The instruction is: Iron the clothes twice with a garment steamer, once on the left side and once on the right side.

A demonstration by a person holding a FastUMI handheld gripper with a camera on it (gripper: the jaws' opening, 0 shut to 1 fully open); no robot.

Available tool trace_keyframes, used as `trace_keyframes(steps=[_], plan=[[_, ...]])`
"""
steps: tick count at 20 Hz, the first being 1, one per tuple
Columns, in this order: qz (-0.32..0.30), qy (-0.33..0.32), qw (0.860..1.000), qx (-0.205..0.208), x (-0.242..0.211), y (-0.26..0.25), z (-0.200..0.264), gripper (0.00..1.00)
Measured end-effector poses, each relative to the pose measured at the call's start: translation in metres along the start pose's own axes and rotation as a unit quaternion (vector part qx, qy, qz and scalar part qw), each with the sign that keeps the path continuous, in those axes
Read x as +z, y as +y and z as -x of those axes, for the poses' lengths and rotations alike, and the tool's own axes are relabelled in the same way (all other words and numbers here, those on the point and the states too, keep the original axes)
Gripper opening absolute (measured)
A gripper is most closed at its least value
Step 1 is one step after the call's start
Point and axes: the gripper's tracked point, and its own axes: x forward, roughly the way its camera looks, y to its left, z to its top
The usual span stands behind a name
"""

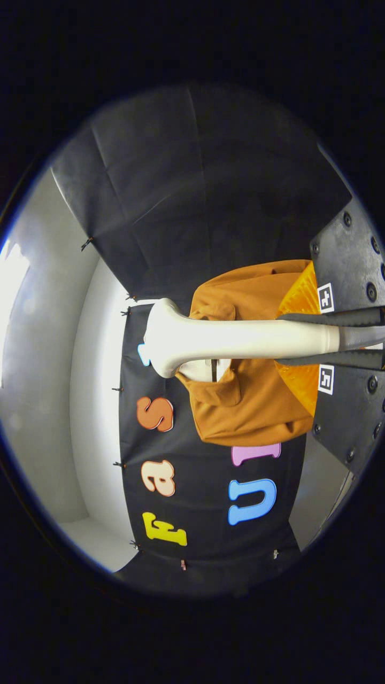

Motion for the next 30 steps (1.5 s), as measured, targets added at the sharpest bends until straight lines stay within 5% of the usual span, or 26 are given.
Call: trace_keyframes(steps=[14,22,30], plan=[[-0.023,0.145,0.989,-0.026,-0.157,-0.049,-0.039,0.20],[-0.023,0.227,0.973,-0.031,-0.247,-0.056,-0.016,0.21],[-0.010,0.276,0.960,-0.046,-0.290,-0.064,0.008,0.21]])
